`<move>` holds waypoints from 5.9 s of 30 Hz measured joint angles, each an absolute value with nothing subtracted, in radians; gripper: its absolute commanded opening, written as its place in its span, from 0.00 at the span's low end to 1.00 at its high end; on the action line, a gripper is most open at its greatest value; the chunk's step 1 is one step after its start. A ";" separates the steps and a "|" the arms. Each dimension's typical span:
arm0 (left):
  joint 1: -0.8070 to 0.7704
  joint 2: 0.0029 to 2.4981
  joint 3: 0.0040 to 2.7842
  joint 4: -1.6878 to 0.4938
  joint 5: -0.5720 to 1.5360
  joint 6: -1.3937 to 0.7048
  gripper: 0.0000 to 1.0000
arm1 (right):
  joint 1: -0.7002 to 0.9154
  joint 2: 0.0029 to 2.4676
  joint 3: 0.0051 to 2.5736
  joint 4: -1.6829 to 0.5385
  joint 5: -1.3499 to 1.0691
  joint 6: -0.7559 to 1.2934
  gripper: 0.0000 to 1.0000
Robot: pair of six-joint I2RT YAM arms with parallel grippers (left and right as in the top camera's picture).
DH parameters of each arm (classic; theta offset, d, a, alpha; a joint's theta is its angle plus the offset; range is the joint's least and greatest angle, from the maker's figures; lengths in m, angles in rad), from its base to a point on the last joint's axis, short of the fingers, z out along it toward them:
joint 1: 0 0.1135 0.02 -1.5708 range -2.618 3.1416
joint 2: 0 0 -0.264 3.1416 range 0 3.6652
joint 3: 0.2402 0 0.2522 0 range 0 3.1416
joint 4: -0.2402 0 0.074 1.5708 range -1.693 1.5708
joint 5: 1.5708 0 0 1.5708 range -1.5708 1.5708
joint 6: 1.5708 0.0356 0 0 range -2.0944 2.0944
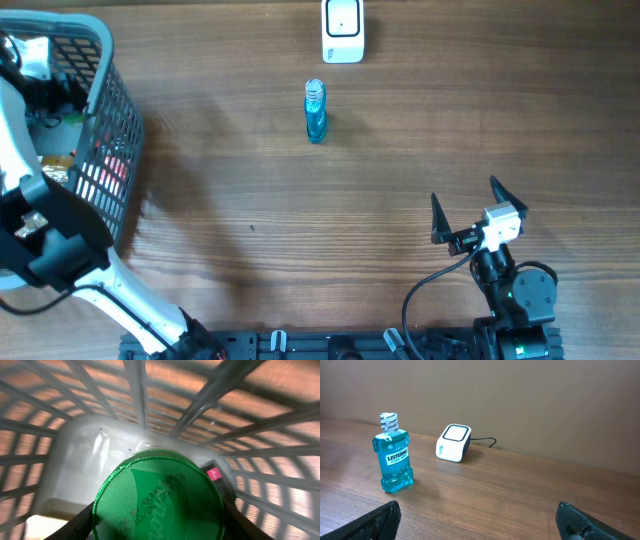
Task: Scan the item barcode
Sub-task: 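Grasp the green-lidded jar by its lid with the left gripper, then carry the jar to the scanner and place it beside the bottle, then move the left gripper back into the basket toward a black snack packet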
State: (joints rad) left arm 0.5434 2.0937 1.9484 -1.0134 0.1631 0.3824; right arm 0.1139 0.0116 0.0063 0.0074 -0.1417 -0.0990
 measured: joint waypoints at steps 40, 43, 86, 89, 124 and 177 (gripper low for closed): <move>0.543 1.808 1.948 -1.163 0.174 0.308 0.53 | 0.114 0.012 0.006 0.007 -0.142 -0.099 1.00; 0.543 1.808 1.948 -1.119 0.175 0.297 0.52 | 0.114 0.012 0.006 0.007 -0.142 -0.099 1.00; 0.104 1.664 1.947 -0.938 0.417 0.177 0.49 | 0.114 0.012 0.006 0.007 -0.142 -0.099 1.00; 0.054 1.749 1.947 -0.943 0.417 0.177 0.50 | 0.114 0.012 0.006 0.007 -0.142 -0.099 1.00; -0.184 2.257 1.955 -1.030 0.213 0.175 0.95 | 0.114 0.012 0.006 0.007 -0.142 -0.099 1.00; 0.539 1.864 1.246 -0.606 -0.011 -0.746 1.00 | 0.114 0.012 0.006 0.007 -0.142 -0.099 1.00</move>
